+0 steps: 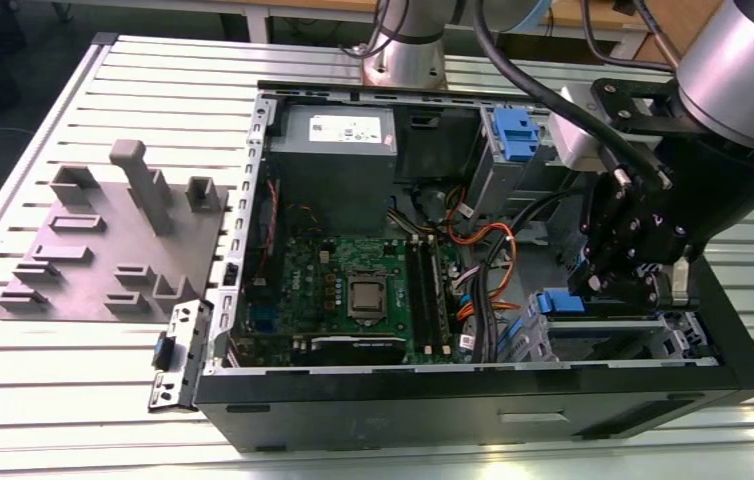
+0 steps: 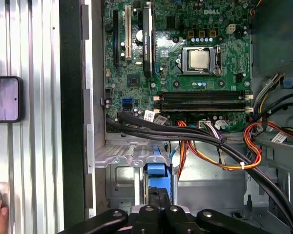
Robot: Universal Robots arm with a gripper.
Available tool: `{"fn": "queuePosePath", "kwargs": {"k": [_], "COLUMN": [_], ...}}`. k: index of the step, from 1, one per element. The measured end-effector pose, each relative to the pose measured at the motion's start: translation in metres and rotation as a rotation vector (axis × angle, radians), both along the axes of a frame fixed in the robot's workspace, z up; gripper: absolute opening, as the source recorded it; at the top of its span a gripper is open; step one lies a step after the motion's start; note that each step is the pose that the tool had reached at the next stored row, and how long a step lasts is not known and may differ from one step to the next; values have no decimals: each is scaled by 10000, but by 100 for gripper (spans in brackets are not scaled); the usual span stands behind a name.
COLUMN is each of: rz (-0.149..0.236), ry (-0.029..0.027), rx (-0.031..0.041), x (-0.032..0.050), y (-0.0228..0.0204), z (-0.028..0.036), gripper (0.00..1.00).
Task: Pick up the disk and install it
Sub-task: 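Insert the first disk wire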
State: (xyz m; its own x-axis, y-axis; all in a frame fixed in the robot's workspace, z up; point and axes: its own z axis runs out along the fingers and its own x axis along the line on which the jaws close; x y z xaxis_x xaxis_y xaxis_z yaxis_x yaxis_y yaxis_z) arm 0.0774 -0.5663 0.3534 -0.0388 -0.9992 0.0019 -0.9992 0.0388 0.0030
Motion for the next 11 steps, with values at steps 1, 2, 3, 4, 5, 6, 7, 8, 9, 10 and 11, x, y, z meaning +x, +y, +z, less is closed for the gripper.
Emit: {"fn": "queuePosePath", "kwargs": {"k": [1, 2, 3, 4, 5, 6, 7, 8, 9, 10, 11], "rz": [1, 1, 1, 2, 1, 1, 2, 1, 2, 1, 1], "ry": [0, 0, 0, 0, 0, 0, 0, 0, 0, 0, 0], "rx": [1, 0, 1, 1, 1, 0, 1, 0, 0, 1, 1], "x": [20, 40, 53, 58, 58, 87, 116, 117, 117, 118, 118], "y": [0, 0, 1, 1, 1, 0, 0, 0, 0, 0, 0], "z": [0, 0, 0, 0, 0, 0, 0, 0, 0, 0, 0], "gripper": [11, 11, 11, 11, 11, 11, 11, 11, 11, 11, 11]}}
